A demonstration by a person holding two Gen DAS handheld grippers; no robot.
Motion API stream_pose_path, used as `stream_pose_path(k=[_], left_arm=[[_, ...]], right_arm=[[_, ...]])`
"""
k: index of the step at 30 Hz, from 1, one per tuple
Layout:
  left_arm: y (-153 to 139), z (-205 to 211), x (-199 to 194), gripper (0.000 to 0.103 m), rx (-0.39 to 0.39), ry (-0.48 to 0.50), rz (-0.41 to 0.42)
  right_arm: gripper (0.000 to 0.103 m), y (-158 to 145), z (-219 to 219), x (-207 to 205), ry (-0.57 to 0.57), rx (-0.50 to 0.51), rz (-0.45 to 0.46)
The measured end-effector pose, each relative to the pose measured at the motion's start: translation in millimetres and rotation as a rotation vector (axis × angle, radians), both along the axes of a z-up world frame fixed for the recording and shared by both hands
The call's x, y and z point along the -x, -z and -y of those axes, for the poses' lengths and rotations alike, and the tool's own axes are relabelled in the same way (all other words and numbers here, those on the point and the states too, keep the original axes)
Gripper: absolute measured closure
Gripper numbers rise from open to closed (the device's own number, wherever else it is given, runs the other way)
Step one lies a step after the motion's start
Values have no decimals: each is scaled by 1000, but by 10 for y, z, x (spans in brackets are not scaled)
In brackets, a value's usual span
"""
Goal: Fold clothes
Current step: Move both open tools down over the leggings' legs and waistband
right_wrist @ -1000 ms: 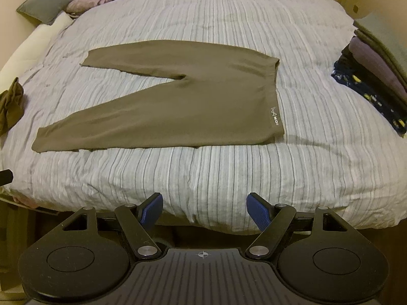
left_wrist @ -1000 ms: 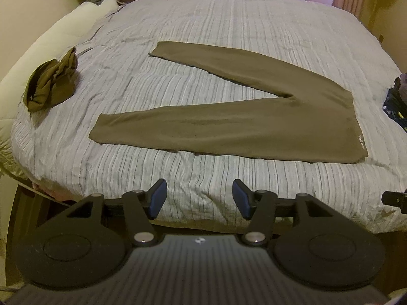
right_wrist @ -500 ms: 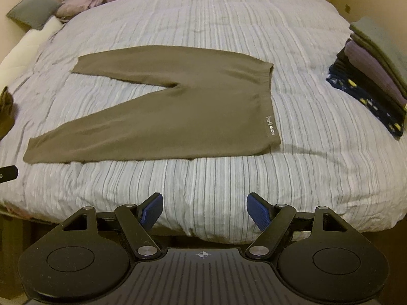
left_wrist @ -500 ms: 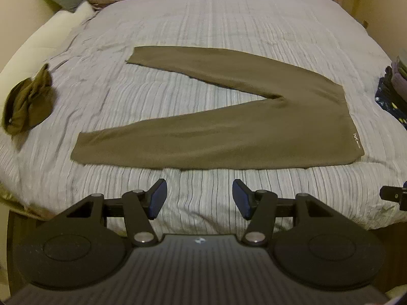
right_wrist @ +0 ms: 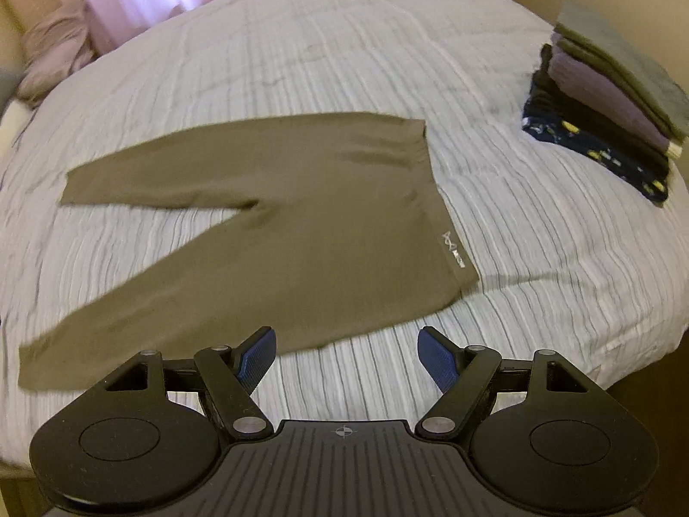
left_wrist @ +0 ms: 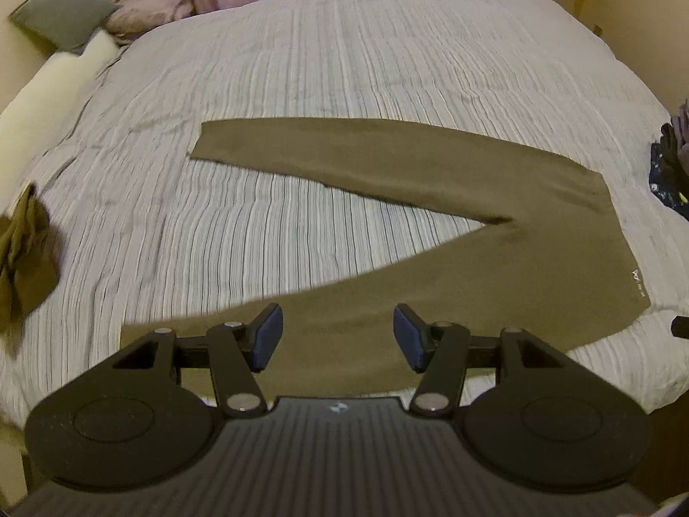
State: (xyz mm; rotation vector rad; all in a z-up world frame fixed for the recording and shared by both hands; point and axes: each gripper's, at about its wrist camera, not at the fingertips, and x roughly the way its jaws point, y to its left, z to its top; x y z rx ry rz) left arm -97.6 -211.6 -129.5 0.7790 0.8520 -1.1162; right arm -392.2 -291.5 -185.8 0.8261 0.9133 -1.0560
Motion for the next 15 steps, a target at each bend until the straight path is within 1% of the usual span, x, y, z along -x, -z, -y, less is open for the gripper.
stream_pose_path(k=[3,7,10,15], left_arm=[[98,191,-182,50,-10,48,-8],[308,385,-351,50,-40,96,-28],[463,457,-399,50,-70,116,-45],[782,542,-417,51,-97,147,-74]], right_arm=[[27,69,50,-100,55,-2,-2],[27,213,29,-204,114,-15,-14],[27,340,-14,-234,144,-47,-16],[27,569,24,-273,155,-85,-11]])
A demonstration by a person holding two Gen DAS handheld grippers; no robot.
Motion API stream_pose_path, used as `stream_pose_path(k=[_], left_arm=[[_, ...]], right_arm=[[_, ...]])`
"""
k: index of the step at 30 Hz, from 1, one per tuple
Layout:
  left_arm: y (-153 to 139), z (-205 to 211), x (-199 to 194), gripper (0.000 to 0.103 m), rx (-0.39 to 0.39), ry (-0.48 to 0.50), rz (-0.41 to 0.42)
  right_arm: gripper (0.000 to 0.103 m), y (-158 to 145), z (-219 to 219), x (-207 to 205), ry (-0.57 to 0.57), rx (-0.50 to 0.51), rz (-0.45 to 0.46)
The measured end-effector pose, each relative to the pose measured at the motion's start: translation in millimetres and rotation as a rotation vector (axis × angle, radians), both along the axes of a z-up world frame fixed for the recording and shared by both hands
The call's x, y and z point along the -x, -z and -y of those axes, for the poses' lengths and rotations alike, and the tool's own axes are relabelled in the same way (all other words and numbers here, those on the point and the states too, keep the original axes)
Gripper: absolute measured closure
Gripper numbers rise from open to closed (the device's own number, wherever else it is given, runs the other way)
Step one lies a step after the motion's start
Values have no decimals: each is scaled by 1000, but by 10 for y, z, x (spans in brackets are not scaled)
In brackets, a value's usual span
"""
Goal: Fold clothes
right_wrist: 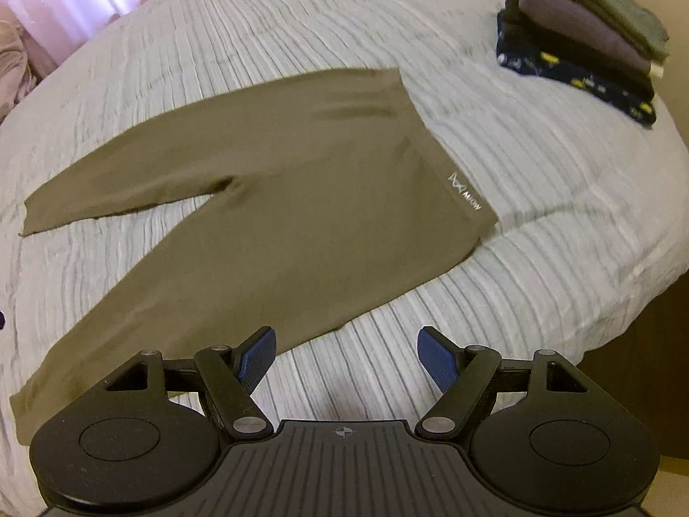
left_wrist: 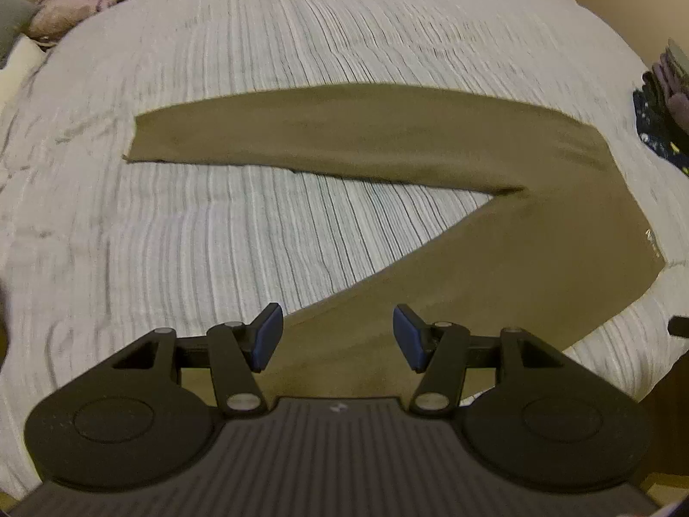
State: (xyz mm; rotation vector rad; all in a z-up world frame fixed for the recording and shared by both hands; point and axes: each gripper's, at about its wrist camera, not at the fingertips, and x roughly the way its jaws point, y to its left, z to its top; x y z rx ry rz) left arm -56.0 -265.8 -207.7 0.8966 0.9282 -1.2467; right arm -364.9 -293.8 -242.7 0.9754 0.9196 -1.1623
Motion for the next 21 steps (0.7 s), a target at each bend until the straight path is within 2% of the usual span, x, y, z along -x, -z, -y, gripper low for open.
stream_pose_path(k=[6,18,21], left_arm=[[425,211,68,51,-36,33,-30],[1151,1007,235,51,39,92,-94],[1276,1242,243,57,55,128,-87]], right_arm=[[27,273,291,-85,-30,19,-11],[27,960,1354,-196,-180,76,-35],[27,1094,1643,-259,-237,90,-35]])
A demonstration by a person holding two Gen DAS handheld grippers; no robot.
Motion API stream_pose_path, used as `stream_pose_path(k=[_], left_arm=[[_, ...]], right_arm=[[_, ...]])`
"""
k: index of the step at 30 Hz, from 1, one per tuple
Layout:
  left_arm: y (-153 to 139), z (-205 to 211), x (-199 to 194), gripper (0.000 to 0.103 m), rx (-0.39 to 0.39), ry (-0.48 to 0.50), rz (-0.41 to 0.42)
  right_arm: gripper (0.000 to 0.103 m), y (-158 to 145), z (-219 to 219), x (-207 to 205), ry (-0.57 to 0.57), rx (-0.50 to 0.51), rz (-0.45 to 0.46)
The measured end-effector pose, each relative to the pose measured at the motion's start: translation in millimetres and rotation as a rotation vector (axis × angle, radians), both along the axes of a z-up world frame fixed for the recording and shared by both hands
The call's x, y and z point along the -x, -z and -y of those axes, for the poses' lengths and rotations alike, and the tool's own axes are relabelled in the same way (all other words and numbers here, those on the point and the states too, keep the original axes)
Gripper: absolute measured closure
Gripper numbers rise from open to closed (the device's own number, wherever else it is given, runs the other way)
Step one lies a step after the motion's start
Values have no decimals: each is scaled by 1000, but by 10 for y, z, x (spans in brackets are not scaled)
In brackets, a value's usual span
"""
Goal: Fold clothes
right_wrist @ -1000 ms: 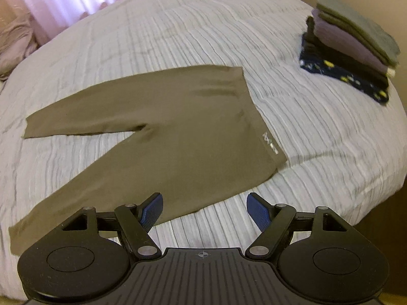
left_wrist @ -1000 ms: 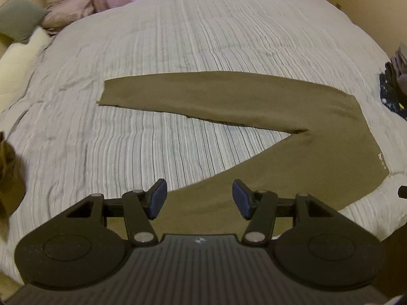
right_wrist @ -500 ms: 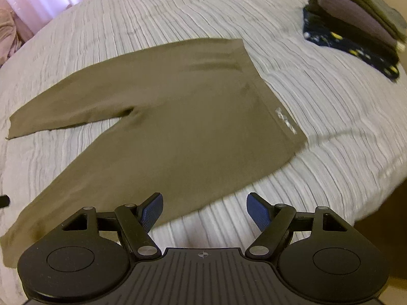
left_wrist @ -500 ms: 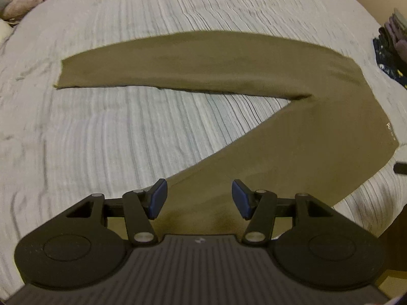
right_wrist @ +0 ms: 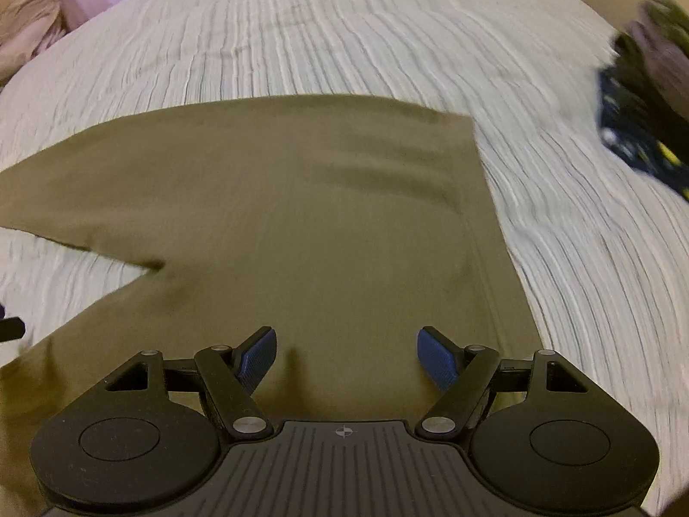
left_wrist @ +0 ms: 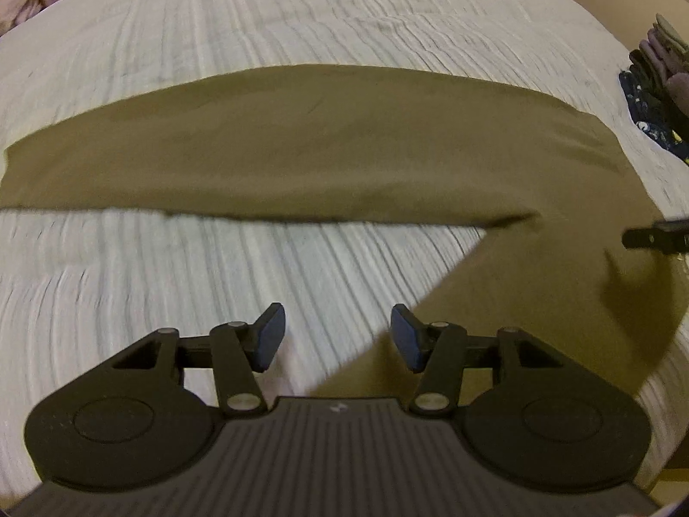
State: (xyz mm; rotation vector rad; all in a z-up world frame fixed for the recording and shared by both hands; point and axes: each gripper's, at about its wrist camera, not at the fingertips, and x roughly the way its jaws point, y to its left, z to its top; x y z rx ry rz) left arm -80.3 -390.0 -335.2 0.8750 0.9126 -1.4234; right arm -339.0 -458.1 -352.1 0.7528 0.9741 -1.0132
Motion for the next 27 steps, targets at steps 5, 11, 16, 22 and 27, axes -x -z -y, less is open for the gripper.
stream_pose_path(k=[5,11,16,22,27], left_arm=[[57,471,-93,62,54,85,24],[61,1102,-314,62,118,206,94],[167,1549,-576,62,153,281,152],[297,1926,-891,58,197,398,247],[441,2093,-1130,54,130,538,193]], right_arm=[[27,75,521,-177,-127,41,19],[27,75,1222,-352,-303,98,47],[28,187,1749,-494,-424,118,28],[28,333,2171,-510,-524,92,-3],[28,409,2287,-460,-580,48,19]])
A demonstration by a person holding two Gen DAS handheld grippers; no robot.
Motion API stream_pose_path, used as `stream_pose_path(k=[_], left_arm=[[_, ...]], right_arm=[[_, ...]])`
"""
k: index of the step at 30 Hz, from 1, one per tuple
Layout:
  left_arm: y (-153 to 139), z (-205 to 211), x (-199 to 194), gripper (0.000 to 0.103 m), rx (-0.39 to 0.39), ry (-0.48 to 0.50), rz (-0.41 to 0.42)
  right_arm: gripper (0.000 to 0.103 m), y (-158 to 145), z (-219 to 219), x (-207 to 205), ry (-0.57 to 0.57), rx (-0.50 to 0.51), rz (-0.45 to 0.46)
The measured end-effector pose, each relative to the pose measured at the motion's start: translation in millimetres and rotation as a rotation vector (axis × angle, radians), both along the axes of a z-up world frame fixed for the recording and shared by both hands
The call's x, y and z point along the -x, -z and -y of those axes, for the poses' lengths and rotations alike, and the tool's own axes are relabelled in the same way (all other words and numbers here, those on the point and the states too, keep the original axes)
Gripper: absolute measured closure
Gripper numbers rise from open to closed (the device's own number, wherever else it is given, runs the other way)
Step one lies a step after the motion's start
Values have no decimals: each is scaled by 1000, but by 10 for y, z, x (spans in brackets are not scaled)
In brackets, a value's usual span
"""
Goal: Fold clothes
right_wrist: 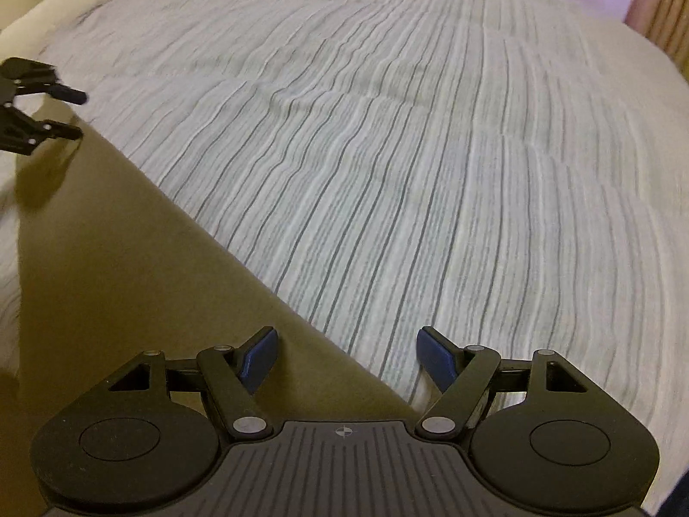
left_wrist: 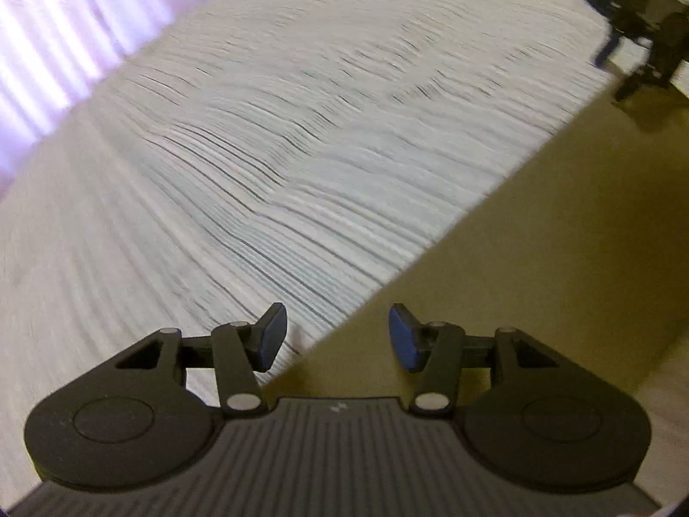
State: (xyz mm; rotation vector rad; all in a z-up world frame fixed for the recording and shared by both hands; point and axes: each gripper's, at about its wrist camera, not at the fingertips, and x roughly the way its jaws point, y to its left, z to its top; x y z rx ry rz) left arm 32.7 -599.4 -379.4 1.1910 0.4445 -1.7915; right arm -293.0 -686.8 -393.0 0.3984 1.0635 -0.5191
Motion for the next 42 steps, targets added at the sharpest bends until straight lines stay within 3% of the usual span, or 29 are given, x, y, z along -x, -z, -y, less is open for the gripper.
stream_pose_path(k=[1,2,3,4,5,6,7,10,15,20,22,25,28,30,32,34,36,38,39,40,42], left_arm=[[41,11,-26,55,-22,23,-1],[78,13,-40,55,-35,38,3],[113,11,-50,56,-44,51,10],[149,10,-61,67,-52,64,16],[166,6,-61,88,-55,74,22],[166,-19,-54,97,-44,79,39],[154,-50,-40,100,-24,81,60],[18,-254,9,101,54,64,81],[-400,-912,16,101,161,-16,43],[-830,-1923,26,101,163,-93,-48],[-893,-2320,67,101,133,-139,-88],[-736,-2850,182,101,31,-250,-141],[-487,-3254,290,100,-86,-374,-184],[-440,-3382,330,98,-113,-418,-209],[-415,-3496,366,98,-132,-454,-235],[-391,-3611,402,92,-151,-491,-260],[-424,-3579,344,78,-127,-551,-274],[-482,-3499,234,71,-97,-642,-295],[-506,-3441,167,70,-90,-696,-320],[-512,-3382,92,67,-88,-757,-348],[-476,-3285,-63,65,-91,-876,-399]], right_arm=[[29,15,3,8,-8,-7,3],[38,32,1,16,-20,-16,4],[63,47,-13,17,-27,-21,1],[76,57,-33,12,-27,-22,-5],[77,67,-53,7,-27,-24,-11],[86,77,-73,2,-27,-26,-17],[99,60,-103,6,-22,-19,-17],[102,-83,-248,49,1,37,0],[103,-503,-806,169,5,192,-5],[103,-947,-1706,374,32,287,2],[103,-1046,-2113,489,46,285,-16],[102,-1029,-2689,657,87,241,-63],[102,-786,-3136,746,155,185,-182],[102,-586,-3345,798,205,136,-273],[102,-477,-3449,877,307,101,-287],[102,-514,-3443,1024,472,38,-195],[102,-575,-3356,1221,675,-50,-29],[82,-623,-3253,1430,871,-128,146],[45,-639,-3186,1522,961,-153,224],[32,-653,-3125,1597,1032,-164,297],[33,-623,-3026,1689,1108,-198,404]])
